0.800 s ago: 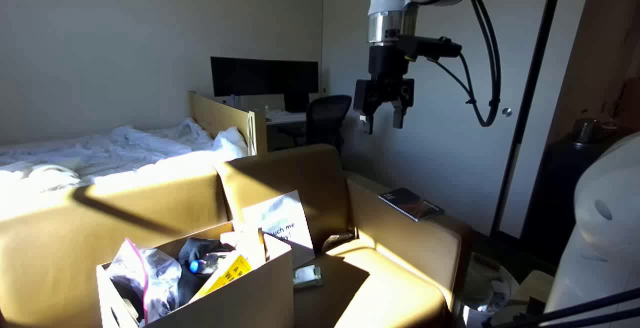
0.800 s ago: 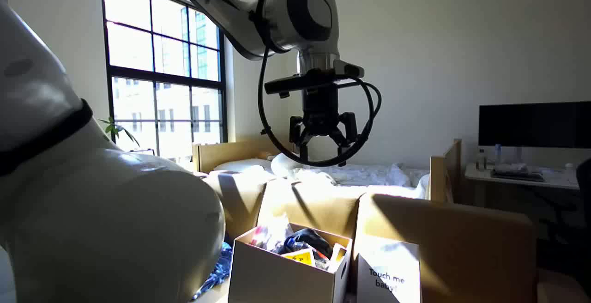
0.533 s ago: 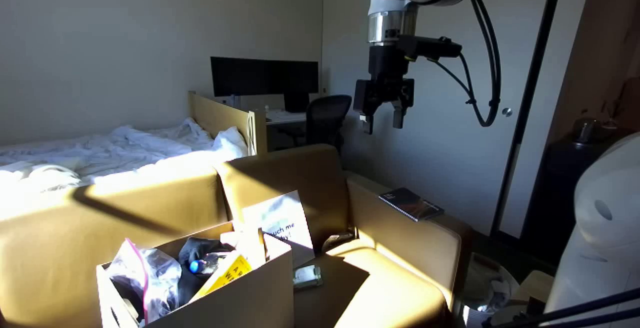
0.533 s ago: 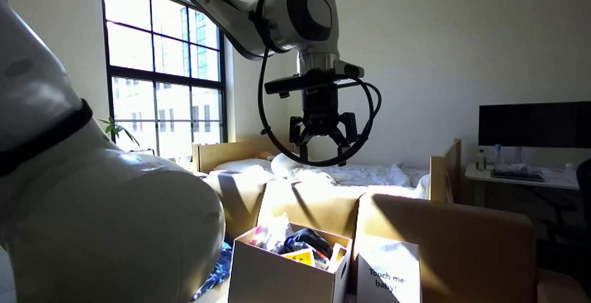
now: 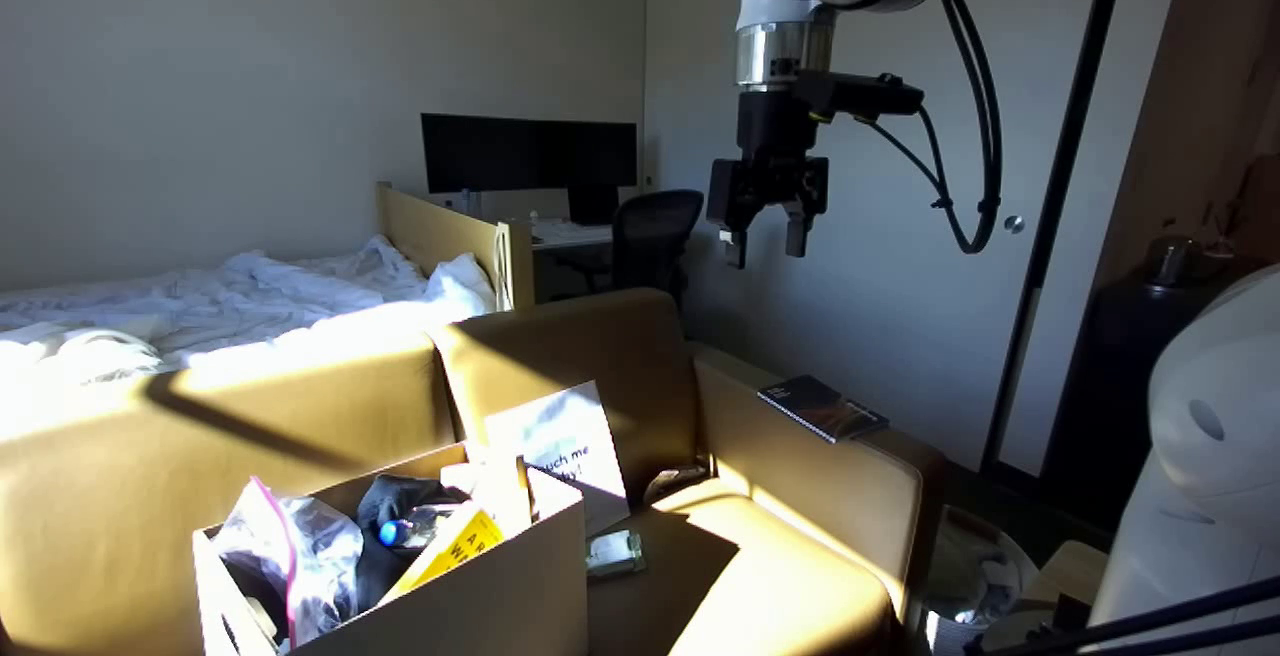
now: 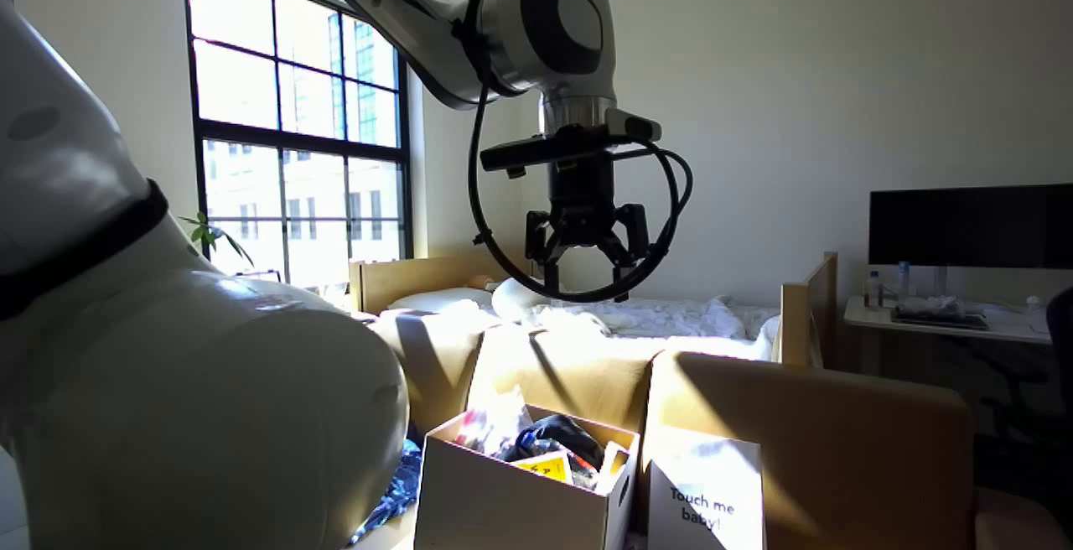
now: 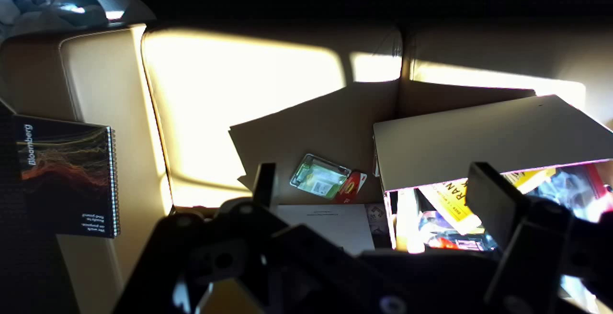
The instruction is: Remove the water bottle from the box and put it on the armrest
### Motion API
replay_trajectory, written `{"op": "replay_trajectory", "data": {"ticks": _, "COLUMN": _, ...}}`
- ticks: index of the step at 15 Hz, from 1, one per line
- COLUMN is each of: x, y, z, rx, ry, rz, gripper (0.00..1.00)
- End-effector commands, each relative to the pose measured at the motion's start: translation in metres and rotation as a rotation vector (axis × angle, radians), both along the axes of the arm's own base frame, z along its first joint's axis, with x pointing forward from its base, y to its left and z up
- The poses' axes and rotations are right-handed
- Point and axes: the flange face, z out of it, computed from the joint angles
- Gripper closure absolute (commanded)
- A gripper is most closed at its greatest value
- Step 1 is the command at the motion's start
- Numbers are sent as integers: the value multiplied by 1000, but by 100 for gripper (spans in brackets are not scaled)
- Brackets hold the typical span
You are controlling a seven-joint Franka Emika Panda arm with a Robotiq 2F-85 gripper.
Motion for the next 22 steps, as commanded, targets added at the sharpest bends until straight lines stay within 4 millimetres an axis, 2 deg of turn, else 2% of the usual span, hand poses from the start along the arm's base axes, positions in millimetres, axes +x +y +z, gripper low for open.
{"op": "replay_trajectory", "data": {"ticks": 1, "x": 0, "y": 0, "z": 1, "rx": 0, "ry": 1, "rz": 0, "gripper": 0}}
{"op": "replay_trajectory", "data": {"ticks": 7, "x": 0, "y": 0, "z": 1, "rx": 0, "ry": 1, "rz": 0, "gripper": 0}}
{"op": "replay_trajectory", "data": {"ticks": 8, "x": 8, "y": 7, "z": -2, "rx": -4, "ry": 12, "rz": -23, "gripper": 0}}
{"op": "replay_trajectory", "data": {"ticks": 9, "x": 18, "y": 10, "z": -10, "rx": -64, "ry": 28, "rz": -131, "gripper": 0}}
{"op": "replay_trajectory", "data": {"ticks": 12, "x": 44, "y": 22, "z": -37, "rx": -86, "ry": 101, "rz": -252, "gripper": 0}}
{"op": "replay_trajectory", "data": {"ticks": 16, "x": 84, "y": 54, "z": -51, "rx": -11, "ry": 202, "rz": -415, "gripper": 0}}
{"op": "replay_trajectory", "data": {"ticks": 17, "x": 93, "y": 70, "z": -53, "rx": 38, "ry": 247, "rz": -404, "gripper": 0}}
{"op": "replay_trajectory", "data": {"ticks": 19, "x": 103, "y": 89, "z": -57, "rx": 123, "ry": 327, "rz": -370, "gripper": 0}}
{"op": "replay_trajectory", "data": {"ticks": 20, "x": 105, "y": 70, "z": -53, "rx": 138, "ry": 369, "rz": -421, "gripper": 0}}
{"op": "replay_trajectory", "data": {"ticks": 21, "x": 95, "y": 81, "z": -58, "rx": 92, "ry": 296, "rz": -377, "gripper": 0}}
{"op": "replay_trajectory", "data": {"ticks": 22, "x": 100, "y": 82, "z": -58, "rx": 96, "ry": 307, "rz": -377, "gripper": 0}}
